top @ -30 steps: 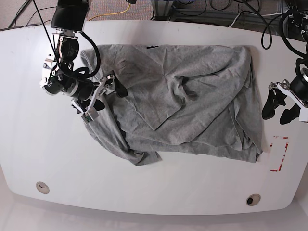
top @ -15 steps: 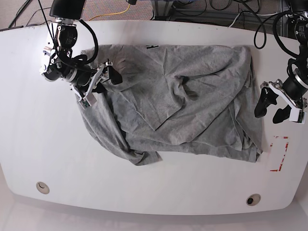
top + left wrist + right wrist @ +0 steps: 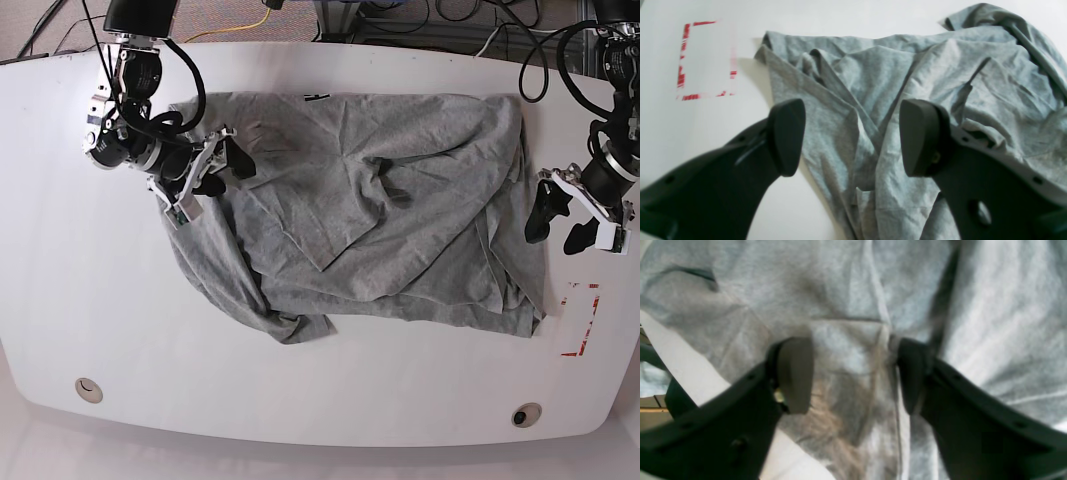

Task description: Layout the t-shirt on the table in an organized manner, then fold the t-shirt properly

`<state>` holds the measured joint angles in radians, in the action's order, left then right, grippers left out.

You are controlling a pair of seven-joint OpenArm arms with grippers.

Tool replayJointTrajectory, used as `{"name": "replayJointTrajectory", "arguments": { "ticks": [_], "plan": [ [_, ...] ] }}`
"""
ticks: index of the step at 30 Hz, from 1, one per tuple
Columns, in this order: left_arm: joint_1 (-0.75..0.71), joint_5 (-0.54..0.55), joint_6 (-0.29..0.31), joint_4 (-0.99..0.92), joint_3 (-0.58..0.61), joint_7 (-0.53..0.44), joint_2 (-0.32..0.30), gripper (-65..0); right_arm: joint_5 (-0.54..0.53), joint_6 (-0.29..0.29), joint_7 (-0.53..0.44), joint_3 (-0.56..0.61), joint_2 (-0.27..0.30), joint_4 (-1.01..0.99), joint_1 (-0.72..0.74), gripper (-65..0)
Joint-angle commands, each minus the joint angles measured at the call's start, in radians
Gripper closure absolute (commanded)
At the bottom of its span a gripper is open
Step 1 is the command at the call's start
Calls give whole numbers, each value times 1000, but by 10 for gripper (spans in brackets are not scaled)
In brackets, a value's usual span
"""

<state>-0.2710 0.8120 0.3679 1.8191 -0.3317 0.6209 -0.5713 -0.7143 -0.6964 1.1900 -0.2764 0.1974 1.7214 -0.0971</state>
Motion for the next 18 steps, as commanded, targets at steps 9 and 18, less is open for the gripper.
{"name": "replayJointTrajectory", "arguments": {
  "ticks": [9,18],
  "plan": [
    [11,13,3,14,-14,-23,-22,-415,-23,-2,-17,-4,9,19,12,-262],
    [11,13,3,15,-16,-23,-23,-415,-20,-2,-17,-4,9,18,-2,-270]
  ]
}}
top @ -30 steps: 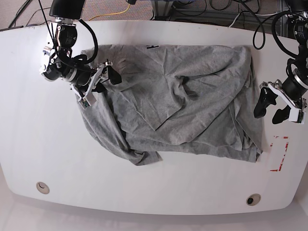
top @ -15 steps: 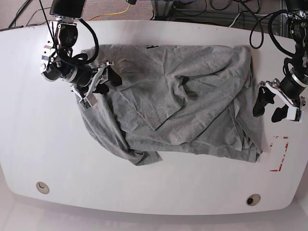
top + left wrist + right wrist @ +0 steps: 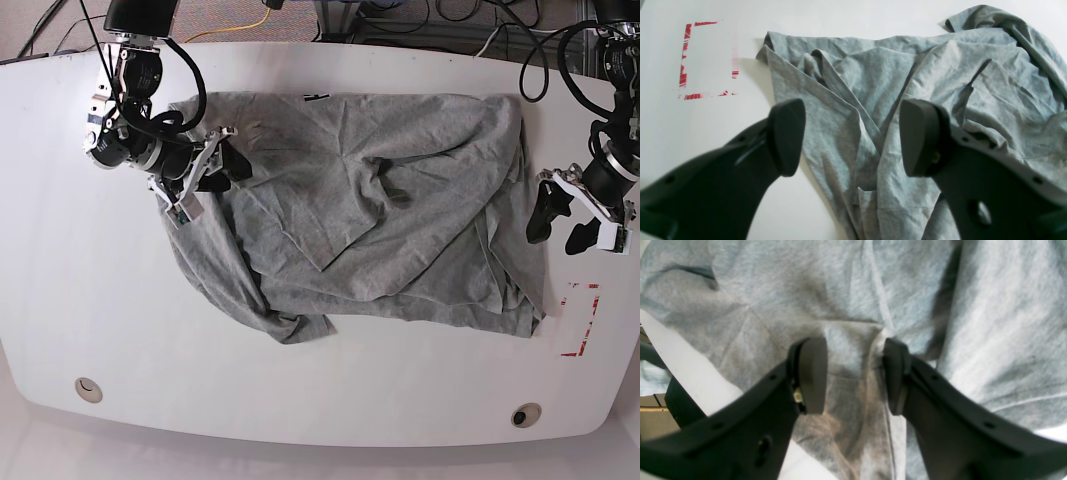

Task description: Layout the t-shirt on the table in an organized manner, then fold the t-shirt properly

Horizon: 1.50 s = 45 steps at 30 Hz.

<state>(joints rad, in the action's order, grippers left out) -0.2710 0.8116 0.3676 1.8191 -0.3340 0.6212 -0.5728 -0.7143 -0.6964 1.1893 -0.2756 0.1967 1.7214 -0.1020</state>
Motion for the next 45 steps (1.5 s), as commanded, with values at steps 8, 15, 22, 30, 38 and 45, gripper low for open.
{"name": "replayJointTrajectory", "arguments": {
  "ticks": [8,15,22,30,38,45],
  "plan": [
    [11,13,3,15,-14,-24,-22,-415,-18,22,-19,-4,11,-27,3,-270],
    [11,13,3,15,-14,-24,-22,-415,-18,30,-19,-4,11,-31,3,-271],
    [11,13,3,15,-14,-24,-22,-415,-18,31,-19,-6,10,-31,3,-398],
    [11,13,3,15,-14,-24,-22,-415,-18,31,-19,-4,10,-31,3,-400],
    [11,13,3,15,-14,-24,-22,-415,-17,33,-19,-4,10,-57,3,-300],
    [11,13,3,14,-14,-24,-22,-415,-17,33,-22,-7,10,-108,8,-431]
  ]
}}
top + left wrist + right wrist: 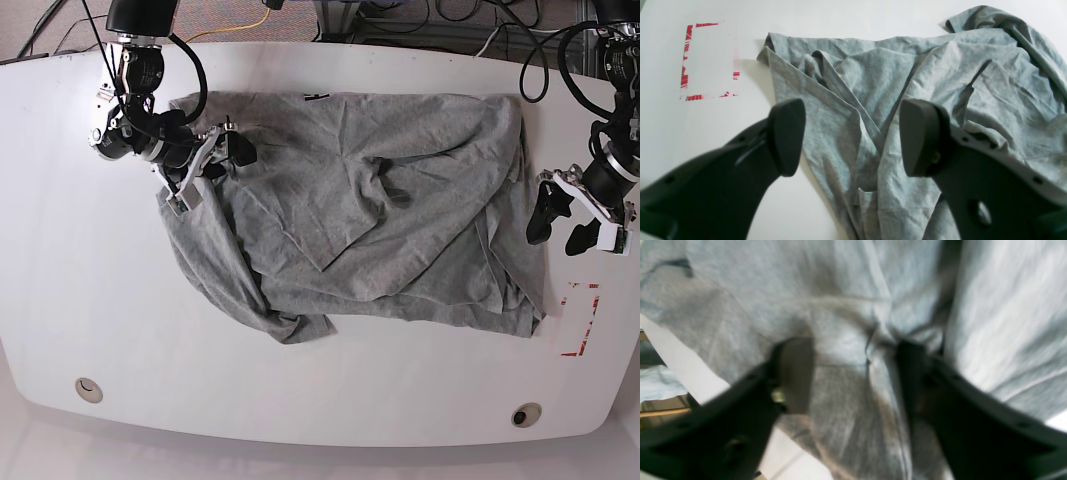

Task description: Layout the t-shirt on the table in an organized manner, then fold the t-shirt properly

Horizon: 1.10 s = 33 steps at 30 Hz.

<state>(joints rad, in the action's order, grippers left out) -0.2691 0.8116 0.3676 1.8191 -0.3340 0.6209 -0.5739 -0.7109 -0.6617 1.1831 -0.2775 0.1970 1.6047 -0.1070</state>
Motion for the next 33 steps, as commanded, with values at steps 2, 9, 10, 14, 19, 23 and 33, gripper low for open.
{"name": "replayJointTrajectory", "arguments": {
  "ticks": [2,9,10,14,19,23,33],
  "plan": [
    [9,13,3,14,-14,-23,-21,-415,-20,-2,-16,-6,9,6,14,-447],
    [9,13,3,14,-14,-23,-21,-415,-22,-2,-16,-7,9,6,42,-488],
    [9,13,3,14,-14,-23,-21,-415,-22,-2,-16,-7,9,6,43,-503],
    [9,13,3,14,-14,-23,-21,-415,-22,-2,-16,-7,11,6,60,-542],
    [9,13,3,14,-14,-23,-21,-415,-23,-10,-15,-4,11,7,66,-539],
    [9,13,3,14,-14,-23,-19,-415,-26,-11,-12,-2,11,7,65,-438],
    [9,12,3,14,-14,-23,-19,-415,-26,-13,-10,-1,-8,7,43,-241]
  ]
}}
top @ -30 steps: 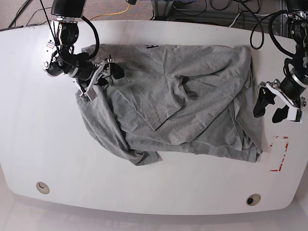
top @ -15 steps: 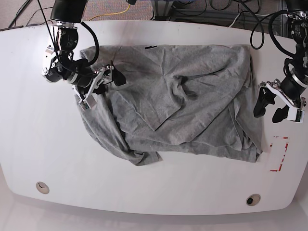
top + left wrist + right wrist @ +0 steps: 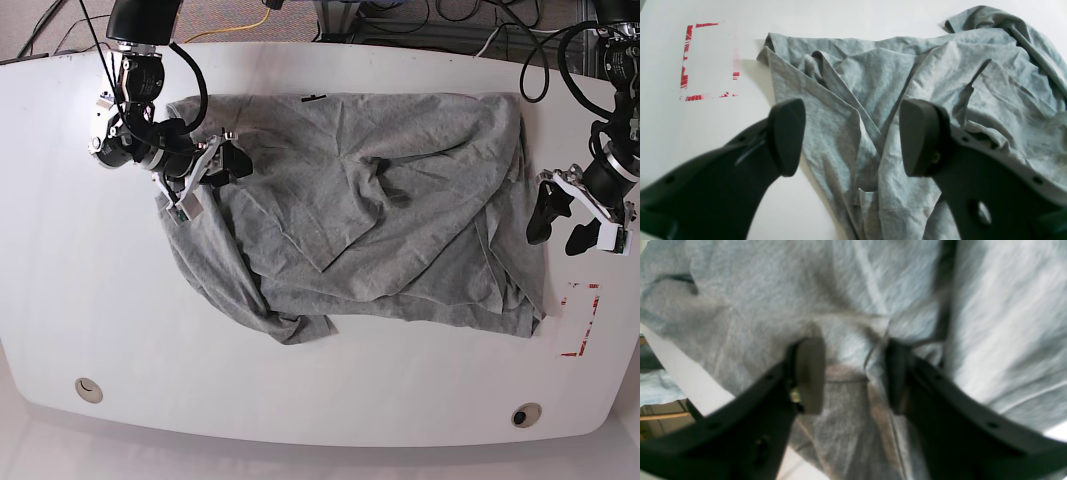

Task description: Layout the t-shirt on the table in an organized manner, then fold the t-shirt properly

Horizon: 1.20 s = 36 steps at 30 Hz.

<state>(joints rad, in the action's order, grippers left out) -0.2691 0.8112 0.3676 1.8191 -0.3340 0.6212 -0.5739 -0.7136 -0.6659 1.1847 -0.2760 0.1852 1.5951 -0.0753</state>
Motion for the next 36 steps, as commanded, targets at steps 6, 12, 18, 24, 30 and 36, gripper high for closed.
{"name": "replayJointTrajectory", "arguments": {
  "ticks": [6,12,18,24,30,36],
  "plan": [
    [9,12,3,14,-12,-24,-19,-415,-24,-8,-12,-2,1,17,2,-181],
    [6,18,3,14,-14,-24,-19,-417,-25,-8,-12,-2,0,18,2,-8],
    [-17,49,26,12,-57,-22,-19,-419,-25,-8,-12,-2,0,70,1,0],
    [-37,179,130,-63,-139,-21,-22,-419,-25,-8,4,-2,1,192,-1,0],
    [-20,257,202,-207,-141,72,-24,-419,-25,-8,50,-2,1,293,4,0],
    [-19,254,305,-304,-130,124,-19,-419,-25,-12,51,-2,1,367,-1,0]
  ]
}}
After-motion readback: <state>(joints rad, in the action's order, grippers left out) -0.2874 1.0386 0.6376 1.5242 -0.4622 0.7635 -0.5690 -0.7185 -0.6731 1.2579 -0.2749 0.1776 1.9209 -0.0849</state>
